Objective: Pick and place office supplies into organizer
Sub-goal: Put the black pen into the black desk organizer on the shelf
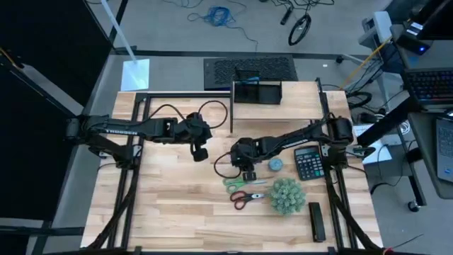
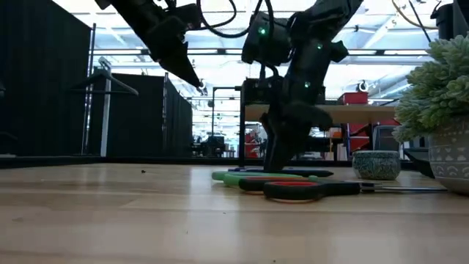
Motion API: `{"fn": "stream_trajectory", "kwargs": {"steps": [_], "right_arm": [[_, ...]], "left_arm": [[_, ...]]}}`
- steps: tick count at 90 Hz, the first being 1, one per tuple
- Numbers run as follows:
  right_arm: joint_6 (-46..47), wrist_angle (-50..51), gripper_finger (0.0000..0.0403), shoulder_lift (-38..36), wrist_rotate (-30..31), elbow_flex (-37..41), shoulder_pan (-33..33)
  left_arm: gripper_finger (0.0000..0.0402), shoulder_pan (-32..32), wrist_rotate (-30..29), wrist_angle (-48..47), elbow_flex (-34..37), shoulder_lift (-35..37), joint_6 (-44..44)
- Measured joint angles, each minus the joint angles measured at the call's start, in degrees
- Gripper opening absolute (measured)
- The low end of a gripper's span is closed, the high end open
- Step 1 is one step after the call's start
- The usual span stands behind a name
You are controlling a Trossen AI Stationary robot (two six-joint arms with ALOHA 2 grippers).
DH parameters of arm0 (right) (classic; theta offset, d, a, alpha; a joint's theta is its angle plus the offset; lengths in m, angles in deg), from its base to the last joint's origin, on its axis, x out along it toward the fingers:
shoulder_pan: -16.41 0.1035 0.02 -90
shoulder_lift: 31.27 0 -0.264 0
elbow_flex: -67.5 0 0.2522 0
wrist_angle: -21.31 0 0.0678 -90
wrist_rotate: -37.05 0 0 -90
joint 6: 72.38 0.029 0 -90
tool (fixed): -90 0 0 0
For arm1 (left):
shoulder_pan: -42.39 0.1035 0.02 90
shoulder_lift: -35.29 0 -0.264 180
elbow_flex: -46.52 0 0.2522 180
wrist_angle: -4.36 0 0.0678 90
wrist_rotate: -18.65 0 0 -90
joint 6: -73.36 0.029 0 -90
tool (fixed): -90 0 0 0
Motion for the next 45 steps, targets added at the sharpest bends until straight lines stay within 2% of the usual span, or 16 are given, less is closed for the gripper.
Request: {"fn": "stream_trajectory", "kwargs": {"steps": [24,45], "right_arm": [[0.07,-0.17,0.0098,2.15,-0.14,-0.24,-0.01],[0.15,0.44,0.0016,2.29,0.07,-0.20,0.07]], "left_arm": [[0.0003,0.00,0.00,0.00,0.00,0.00,0.02],[0.0003,0.00,0.01,0.03,0.00,0.00,0.01]]}}
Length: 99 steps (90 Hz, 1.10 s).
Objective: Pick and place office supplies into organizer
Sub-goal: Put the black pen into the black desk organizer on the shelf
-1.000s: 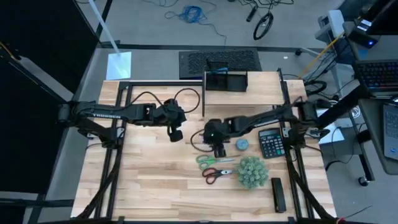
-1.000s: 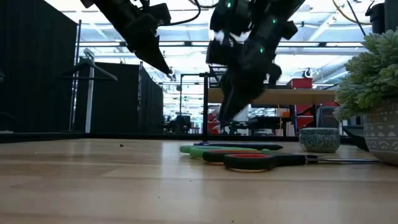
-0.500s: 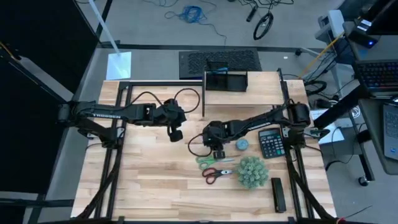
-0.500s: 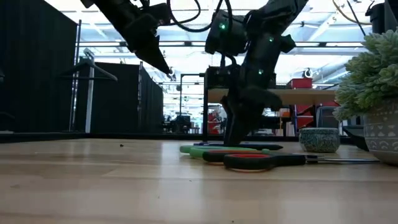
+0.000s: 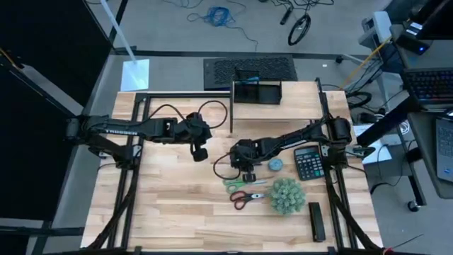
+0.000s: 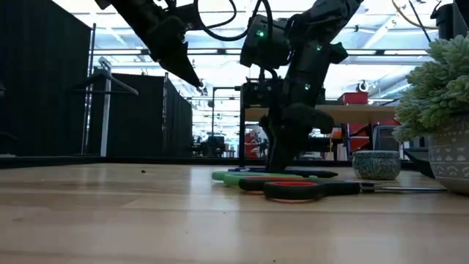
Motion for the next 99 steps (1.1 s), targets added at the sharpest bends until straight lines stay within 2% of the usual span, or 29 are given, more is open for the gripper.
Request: {"fn": "stream_trajectory", "kwargs": {"steps": [20,40,60,79,99], "right_arm": [[-0.02,-0.04,0.0010,-0.43,0.72,0.11,0.11],[-0.04,0.29,0.0005,-3.94,2.53,0.59,-0.13],[-0.27,-0.27,0.0005,-11.93,2.00,0.44,-1.38],[-1.75,-1.18,0.0005,-22.73,2.17,0.37,-5.80],[-4.73,-11.38,0.0005,-32.87,1.93,0.26,-13.88]], "left_arm": [[0.0003,0.00,-0.01,0.01,0.00,0.00,-0.01],[0.0003,-0.01,-0.01,0.01,0.00,-0.02,-0.01],[0.0003,0.00,-0.01,0.01,0.00,0.00,-0.01],[0.0003,0.00,-0.01,0.10,0.00,-0.02,-0.01],[0.0003,0.00,-0.01,0.21,0.00,-0.02,0.00]]}}
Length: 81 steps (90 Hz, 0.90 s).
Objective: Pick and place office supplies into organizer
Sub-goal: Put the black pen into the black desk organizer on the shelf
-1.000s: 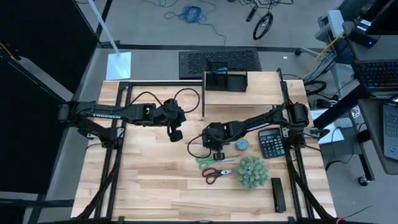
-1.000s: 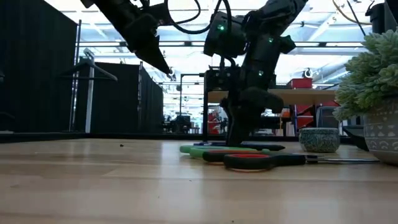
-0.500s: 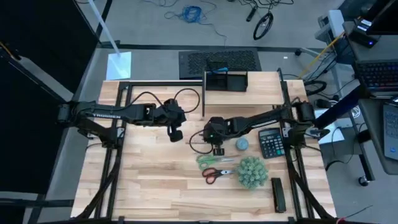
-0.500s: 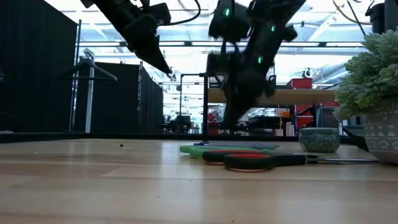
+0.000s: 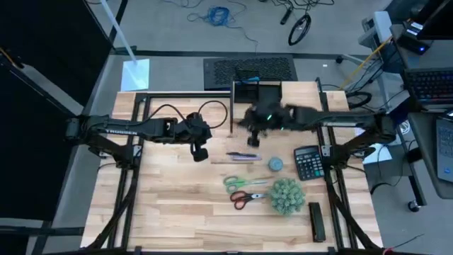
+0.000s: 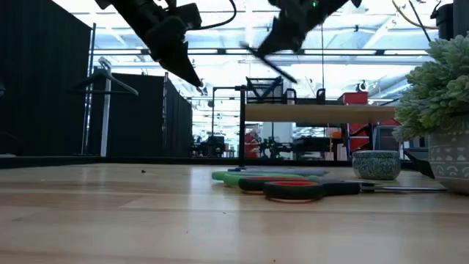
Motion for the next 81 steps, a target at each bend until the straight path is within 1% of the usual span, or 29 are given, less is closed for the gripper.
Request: {"fn": "stream_trajectory", "kwargs": {"steps": [9,20,44,53,67,81], "right_arm": [[-1.49,-6.97,0.0005,-2.02,-0.13,-0.03,-4.10],[-2.38,-15.58,0.0004,-1.95,-0.61,-0.09,-8.70],[-4.10,-35.33,0.0004,1.70,-0.97,-0.09,-15.88],[-1.98,-40.95,0.0004,4.43,-0.93,-0.10,-18.09],[1.52,-45.72,0.0004,9.54,-1.00,-0.11,-20.62],[6.28,-45.41,0.0004,12.78,-0.91,-0.11,-22.74]], "left_arm": [[0.0003,0.00,-0.01,0.13,0.00,0.00,-0.01],[0.0003,0.00,-0.01,0.29,0.00,0.00,0.00],[0.0003,0.00,-0.01,0.26,0.00,0.00,-0.01],[0.0003,0.00,-0.02,0.27,0.00,0.00,-0.01],[0.0003,0.00,-0.02,0.19,0.00,0.00,-0.03],[0.0003,0.00,0.00,-0.08,0.00,0.00,-0.03]]}}
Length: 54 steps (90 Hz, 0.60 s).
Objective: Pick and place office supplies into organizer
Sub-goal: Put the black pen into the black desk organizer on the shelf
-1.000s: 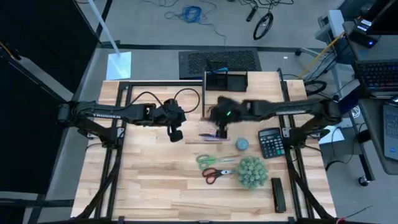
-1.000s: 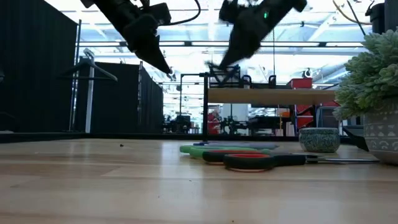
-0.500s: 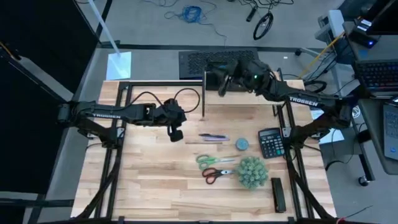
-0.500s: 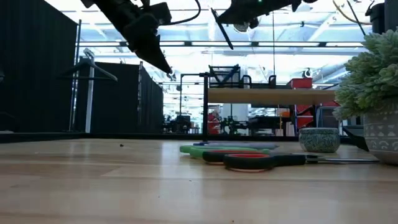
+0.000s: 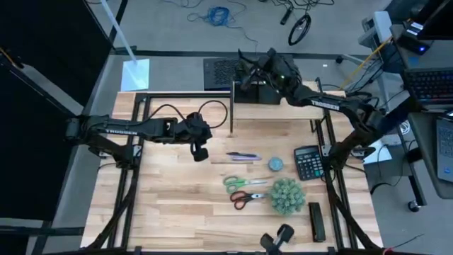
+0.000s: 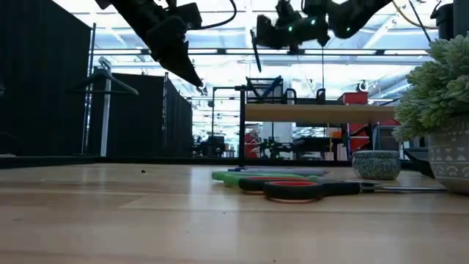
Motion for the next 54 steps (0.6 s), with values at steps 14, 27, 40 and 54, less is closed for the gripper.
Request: {"fn": "stream_trajectory", "kwargs": {"steps": [14,27,40,54], "right_arm": [[3.22,1.39,0.0004,2.21,-2.16,0.00,-0.61],[5.54,3.84,0.0004,3.57,-3.07,0.02,-0.43],[6.16,7.47,0.0010,3.57,-3.06,0.02,-0.43],[6.94,7.76,0.0035,3.57,-3.01,0.02,-0.23]], "left_arm": [[0.0003,0.00,0.00,-0.21,0.00,0.00,0.00],[0.0003,0.00,0.00,-0.18,0.00,0.00,0.00],[0.0003,0.00,0.00,-0.20,0.00,0.00,0.00],[0.0003,0.00,0.00,-0.15,0.00,0.00,0.00]]}}
